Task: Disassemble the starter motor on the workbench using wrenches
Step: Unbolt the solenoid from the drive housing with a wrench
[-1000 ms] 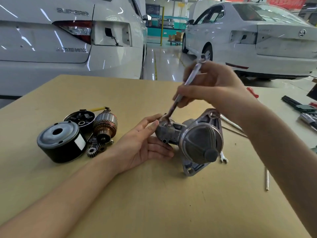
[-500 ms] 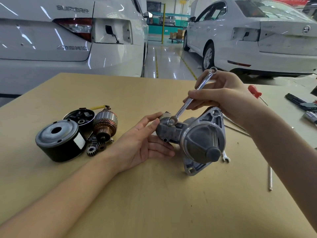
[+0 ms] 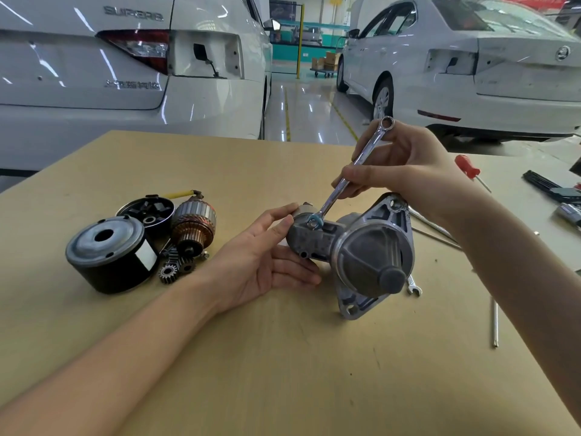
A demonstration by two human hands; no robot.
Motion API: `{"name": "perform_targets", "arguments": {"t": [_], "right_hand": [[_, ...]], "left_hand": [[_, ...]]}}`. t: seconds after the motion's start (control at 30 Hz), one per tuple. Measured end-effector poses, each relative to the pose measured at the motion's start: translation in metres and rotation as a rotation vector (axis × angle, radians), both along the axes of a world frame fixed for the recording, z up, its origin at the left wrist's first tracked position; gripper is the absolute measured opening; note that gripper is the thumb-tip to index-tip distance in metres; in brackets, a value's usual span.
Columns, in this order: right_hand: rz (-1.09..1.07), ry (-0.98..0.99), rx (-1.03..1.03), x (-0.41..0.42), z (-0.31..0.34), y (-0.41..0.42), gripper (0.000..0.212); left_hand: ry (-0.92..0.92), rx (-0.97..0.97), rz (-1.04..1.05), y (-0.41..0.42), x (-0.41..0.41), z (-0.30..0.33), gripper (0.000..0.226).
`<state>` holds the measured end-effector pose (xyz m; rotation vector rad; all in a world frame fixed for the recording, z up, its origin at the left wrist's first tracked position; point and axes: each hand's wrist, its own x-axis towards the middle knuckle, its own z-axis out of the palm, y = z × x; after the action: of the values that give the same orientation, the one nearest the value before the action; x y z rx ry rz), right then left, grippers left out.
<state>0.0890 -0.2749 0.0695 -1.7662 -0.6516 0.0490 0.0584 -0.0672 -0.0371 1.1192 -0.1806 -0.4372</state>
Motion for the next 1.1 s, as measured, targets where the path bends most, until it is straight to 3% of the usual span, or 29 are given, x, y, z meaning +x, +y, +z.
{"name": "perform_targets", "arguments": {"t": [0.2,0.43,0.57,0.73,0.8,0.9,1.0,1.1], "right_hand": [[0.052,0.009,-0.046,0.005,0.003,0.004,0.025],[0.045,-0.123,-0.213,0.005,0.010,0.013,0.023],[0.145,-0.253,-0.408,0.008,0.023,0.042,0.018],[0.436,-0.336,-0.898,0.002,0.022,0.097,0.009],[0.456,-0.385,-0.975,0.000,0.019,0.103,0.009],[0.424,-0.334,-0.695,-0.004,0.024,0.086,0.006],[0.226,-0.200,-0.244,-0.002,0.028,0.050,0.007],[0.037,-0.017,-0.003,-0.002,0.017,0.021,0.013]], "left_hand": [[-0.002,-0.002,0.002,0.000,-0.002,0.001,0.048],[-0.017,0.016,0.009,-0.001,0.000,0.000,0.047],[-0.016,0.016,0.020,-0.001,0.001,-0.001,0.046],[-0.024,0.006,0.014,-0.002,0.000,-0.005,0.043],[-0.049,0.051,0.000,-0.003,-0.001,-0.007,0.043],[-0.007,0.011,0.013,-0.002,0.001,-0.005,0.047],[-0.016,-0.007,0.000,-0.001,0.002,-0.002,0.048],[-0.023,-0.003,-0.017,-0.001,0.001,-0.003,0.046]]}}
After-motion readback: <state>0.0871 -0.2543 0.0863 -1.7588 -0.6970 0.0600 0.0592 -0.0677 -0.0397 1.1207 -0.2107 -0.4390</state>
